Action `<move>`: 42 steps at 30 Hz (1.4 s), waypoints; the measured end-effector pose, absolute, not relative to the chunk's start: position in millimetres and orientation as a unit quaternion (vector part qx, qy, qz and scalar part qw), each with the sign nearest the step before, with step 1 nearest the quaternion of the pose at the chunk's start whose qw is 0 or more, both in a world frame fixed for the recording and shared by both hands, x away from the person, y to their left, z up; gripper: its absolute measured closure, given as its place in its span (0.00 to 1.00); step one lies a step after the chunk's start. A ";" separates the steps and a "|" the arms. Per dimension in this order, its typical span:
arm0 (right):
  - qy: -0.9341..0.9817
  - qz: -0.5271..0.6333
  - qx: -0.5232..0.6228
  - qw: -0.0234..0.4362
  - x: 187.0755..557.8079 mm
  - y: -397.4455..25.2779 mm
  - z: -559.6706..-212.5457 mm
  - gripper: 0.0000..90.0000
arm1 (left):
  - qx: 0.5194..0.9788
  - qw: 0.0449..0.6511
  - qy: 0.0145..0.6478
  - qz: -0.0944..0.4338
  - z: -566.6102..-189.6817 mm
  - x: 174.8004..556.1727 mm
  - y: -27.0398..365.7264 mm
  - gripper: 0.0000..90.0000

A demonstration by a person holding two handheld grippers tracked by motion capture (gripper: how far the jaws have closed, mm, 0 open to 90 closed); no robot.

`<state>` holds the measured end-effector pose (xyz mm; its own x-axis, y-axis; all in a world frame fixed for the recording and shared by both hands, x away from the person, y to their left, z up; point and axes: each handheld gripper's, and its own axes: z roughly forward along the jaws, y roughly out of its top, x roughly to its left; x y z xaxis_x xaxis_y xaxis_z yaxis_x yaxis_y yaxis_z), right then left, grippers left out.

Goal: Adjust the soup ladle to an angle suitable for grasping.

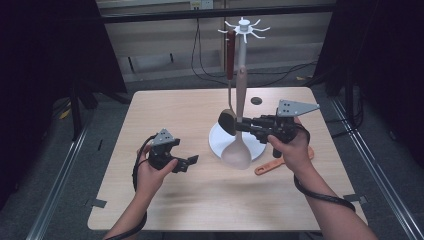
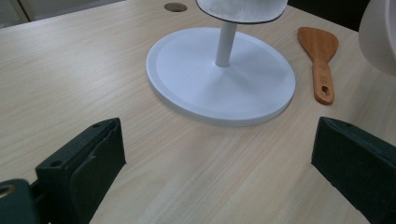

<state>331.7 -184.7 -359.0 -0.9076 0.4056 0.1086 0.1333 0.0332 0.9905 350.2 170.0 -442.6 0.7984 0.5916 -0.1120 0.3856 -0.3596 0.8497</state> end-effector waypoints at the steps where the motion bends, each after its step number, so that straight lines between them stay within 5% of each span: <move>1: 0.711 0.669 0.190 0.102 332.9 -185.9 -357.9 0.89 | 0.817 0.481 0.299 0.107 -442.5 350.1 170.0 0.03; 42: 0.702 0.676 0.205 0.090 372.6 -190.3 -329.4 0.89 | 0.818 0.483 0.295 0.107 -442.2 350.4 175.3 0.03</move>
<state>372.6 -190.3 -329.4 -0.8997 0.4093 0.1516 0.1667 0.0013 0.9860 350.4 175.3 -442.2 0.8029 0.5857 -0.1106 0.3798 -0.3597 0.8523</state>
